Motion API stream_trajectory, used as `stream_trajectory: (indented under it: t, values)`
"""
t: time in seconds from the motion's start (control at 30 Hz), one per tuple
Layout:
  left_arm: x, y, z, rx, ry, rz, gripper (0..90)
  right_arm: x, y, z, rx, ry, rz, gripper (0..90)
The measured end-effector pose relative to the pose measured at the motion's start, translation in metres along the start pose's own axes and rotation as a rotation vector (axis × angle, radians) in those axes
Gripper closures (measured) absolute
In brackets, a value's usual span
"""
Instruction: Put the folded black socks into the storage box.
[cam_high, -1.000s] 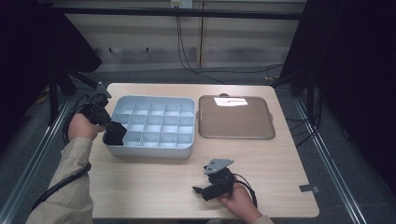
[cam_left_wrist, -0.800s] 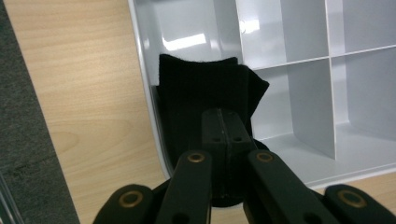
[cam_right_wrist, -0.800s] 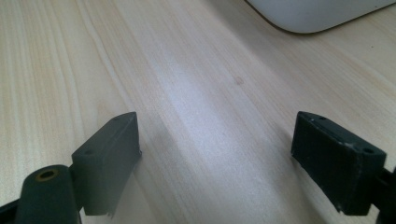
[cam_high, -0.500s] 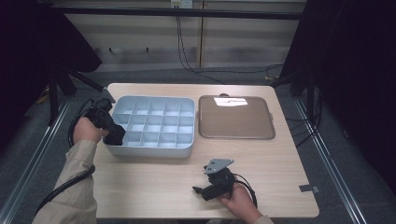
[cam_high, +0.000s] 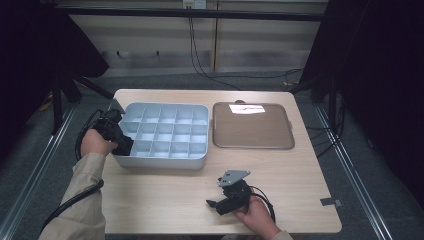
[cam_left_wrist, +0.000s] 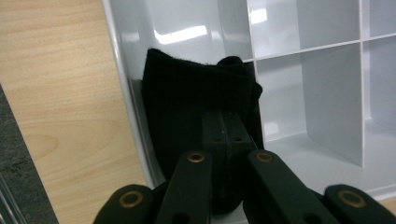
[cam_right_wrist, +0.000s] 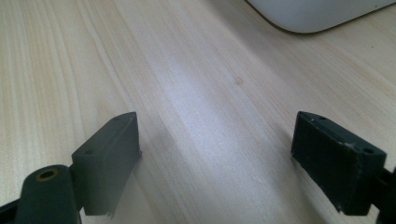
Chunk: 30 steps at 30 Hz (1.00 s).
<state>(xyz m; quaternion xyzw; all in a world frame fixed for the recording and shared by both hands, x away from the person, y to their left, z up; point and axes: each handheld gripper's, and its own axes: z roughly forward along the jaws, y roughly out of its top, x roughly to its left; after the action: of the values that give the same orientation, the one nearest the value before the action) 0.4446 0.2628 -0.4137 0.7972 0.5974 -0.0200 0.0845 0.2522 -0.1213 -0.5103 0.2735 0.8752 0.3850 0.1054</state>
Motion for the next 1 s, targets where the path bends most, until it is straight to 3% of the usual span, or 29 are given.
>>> stream_trajectory:
  t: [0.3, 0.9, 1.0]
  values:
    - [-0.003, -0.001, 0.016, 0.014, -0.029, 0.001, 90.0, 0.0, 0.0, 0.0, 0.0, 0.002, 0.0, 15.0]
    - [-0.008, -0.003, 0.026, 0.034, -0.028, 0.015, 90.0, 0.0, 0.0, 0.0, 0.0, 0.002, 0.002, 15.0]
    - [-0.008, -0.005, 0.026, 0.03, -0.048, 0.009, 90.0, 0.0, 0.0, 0.0, 0.0, 0.001, 0.002, 15.0]
